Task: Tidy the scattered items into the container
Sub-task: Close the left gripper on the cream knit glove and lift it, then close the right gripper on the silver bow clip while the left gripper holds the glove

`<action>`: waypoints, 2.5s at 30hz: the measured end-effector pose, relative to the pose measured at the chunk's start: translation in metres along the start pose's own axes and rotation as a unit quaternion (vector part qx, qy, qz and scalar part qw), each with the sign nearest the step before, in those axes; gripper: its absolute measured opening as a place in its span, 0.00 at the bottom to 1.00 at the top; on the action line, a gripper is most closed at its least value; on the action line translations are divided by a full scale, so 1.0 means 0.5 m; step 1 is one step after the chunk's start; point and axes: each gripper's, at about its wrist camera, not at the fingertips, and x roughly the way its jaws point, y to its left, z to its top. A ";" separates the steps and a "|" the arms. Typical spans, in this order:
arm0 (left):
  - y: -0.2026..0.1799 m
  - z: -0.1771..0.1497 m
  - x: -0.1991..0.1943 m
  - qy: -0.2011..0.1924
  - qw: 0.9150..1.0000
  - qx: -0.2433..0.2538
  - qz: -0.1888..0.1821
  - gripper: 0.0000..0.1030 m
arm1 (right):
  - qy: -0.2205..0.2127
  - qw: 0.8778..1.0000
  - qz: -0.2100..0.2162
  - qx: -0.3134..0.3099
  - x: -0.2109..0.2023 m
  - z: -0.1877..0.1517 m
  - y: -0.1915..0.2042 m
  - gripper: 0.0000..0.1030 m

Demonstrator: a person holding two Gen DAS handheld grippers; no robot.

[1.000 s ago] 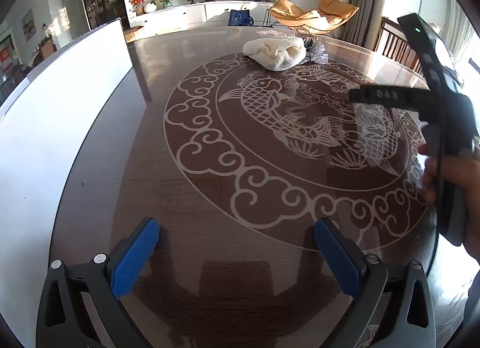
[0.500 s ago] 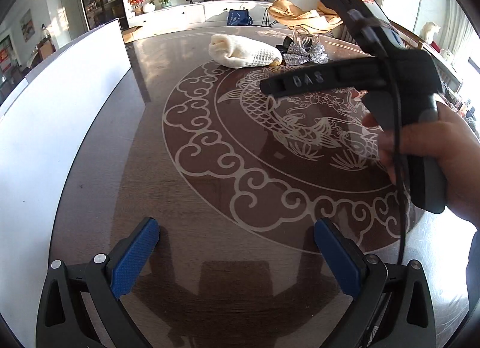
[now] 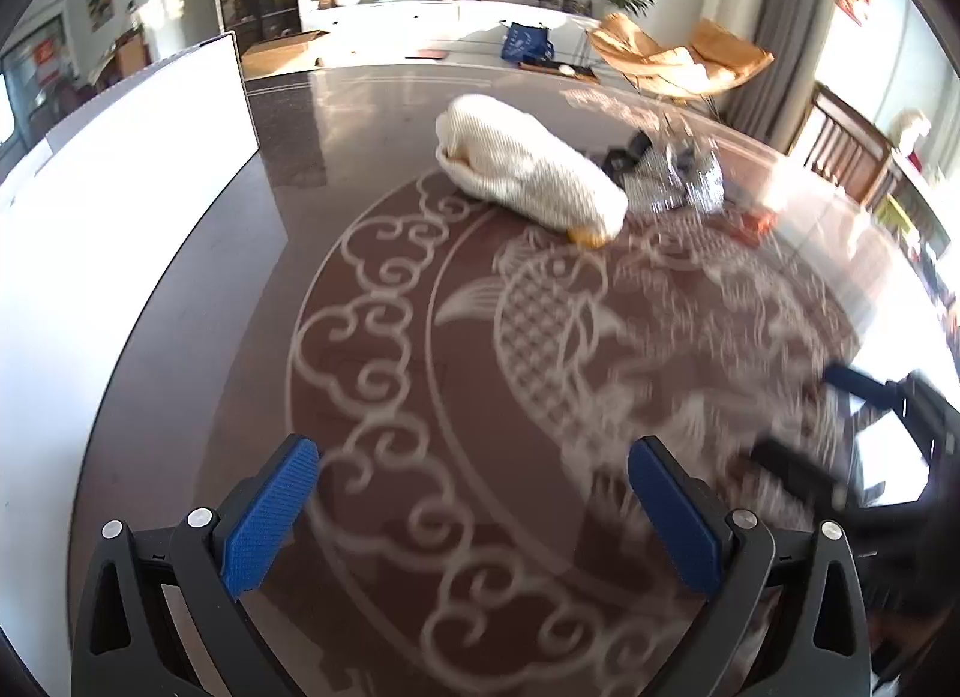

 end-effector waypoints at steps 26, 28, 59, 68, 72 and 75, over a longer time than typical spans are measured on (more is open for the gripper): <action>0.035 0.083 0.036 0.006 0.994 0.112 0.016 0.59 | -0.001 1.000 -0.006 0.014 -0.003 -0.004 -0.009 0.84; 0.055 0.030 -0.006 0.003 0.991 0.134 0.009 0.59 | -0.004 1.000 0.002 0.021 -0.004 -0.003 -0.016 0.85; 0.086 -0.006 -0.032 -0.018 0.993 0.120 -0.004 0.61 | -0.018 0.999 -0.025 0.028 0.218 0.305 -0.074 0.05; 0.083 -0.006 -0.028 -0.018 0.993 0.118 -0.003 0.61 | -0.018 1.000 -0.009 -0.022 0.108 0.154 -0.043 0.03; 0.079 -0.005 -0.026 -0.018 0.993 0.119 -0.002 0.62 | 0.002 0.999 0.002 0.036 0.116 0.152 -0.075 1.00; 0.078 -0.005 -0.025 -0.018 0.993 0.119 -0.002 0.62 | -0.006 0.996 0.023 0.084 0.143 0.197 -0.090 0.98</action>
